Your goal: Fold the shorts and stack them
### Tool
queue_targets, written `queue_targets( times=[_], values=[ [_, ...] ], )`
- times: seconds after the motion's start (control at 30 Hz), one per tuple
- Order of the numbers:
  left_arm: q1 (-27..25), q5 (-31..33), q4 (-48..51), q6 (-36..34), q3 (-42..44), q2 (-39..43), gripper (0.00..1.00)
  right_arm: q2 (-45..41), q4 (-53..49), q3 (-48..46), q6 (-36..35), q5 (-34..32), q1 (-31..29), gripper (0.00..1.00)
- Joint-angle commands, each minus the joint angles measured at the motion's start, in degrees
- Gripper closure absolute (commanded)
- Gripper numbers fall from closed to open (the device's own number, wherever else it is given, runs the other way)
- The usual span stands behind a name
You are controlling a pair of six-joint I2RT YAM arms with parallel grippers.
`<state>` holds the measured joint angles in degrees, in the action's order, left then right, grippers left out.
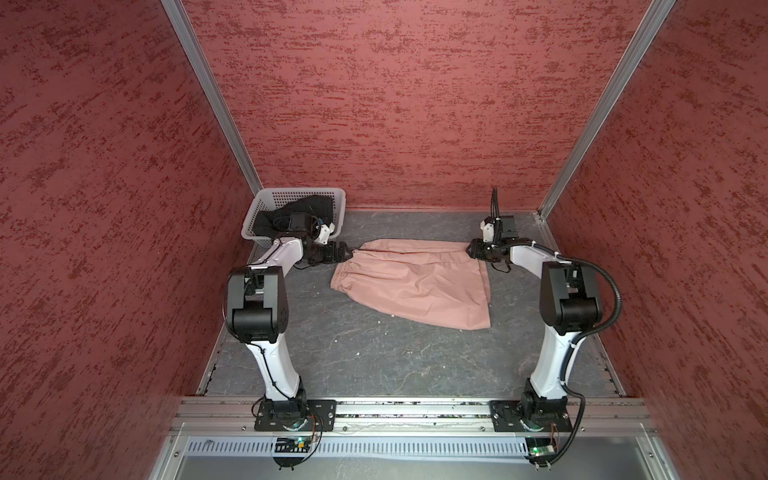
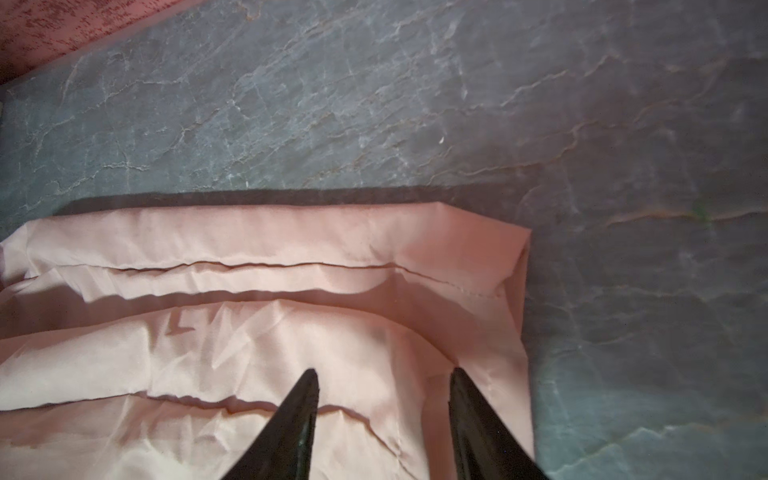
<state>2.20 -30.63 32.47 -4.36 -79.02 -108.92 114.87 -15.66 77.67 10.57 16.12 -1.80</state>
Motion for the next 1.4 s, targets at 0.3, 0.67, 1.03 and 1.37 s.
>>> queue_targets(
  times=[0.3,0.67,1.03,1.37],
  values=[
    [-0.4,-4.9,-1.8,-0.1,2.8,0.6,0.01,-0.9,2.5,-1.0,1.2,1.2,0.0,0.93],
    [1.2,-8.7,-7.7,1.5,1.7,-1.3,0.0,-5.4,3.9,-3.5,2.4,0.7,0.0,1.0],
    [0.0,-10.4,-6.8,1.1,-1.2,-4.9,0.13,-5.9,3.5,-3.4,2.0,1.2,0.0,1.0],
    [-0.4,-16.0,-6.7,2.2,-1.8,-3.5,0.69,-10.6,3.9,-4.8,1.9,0.8,0.0,1.0]
  ],
)
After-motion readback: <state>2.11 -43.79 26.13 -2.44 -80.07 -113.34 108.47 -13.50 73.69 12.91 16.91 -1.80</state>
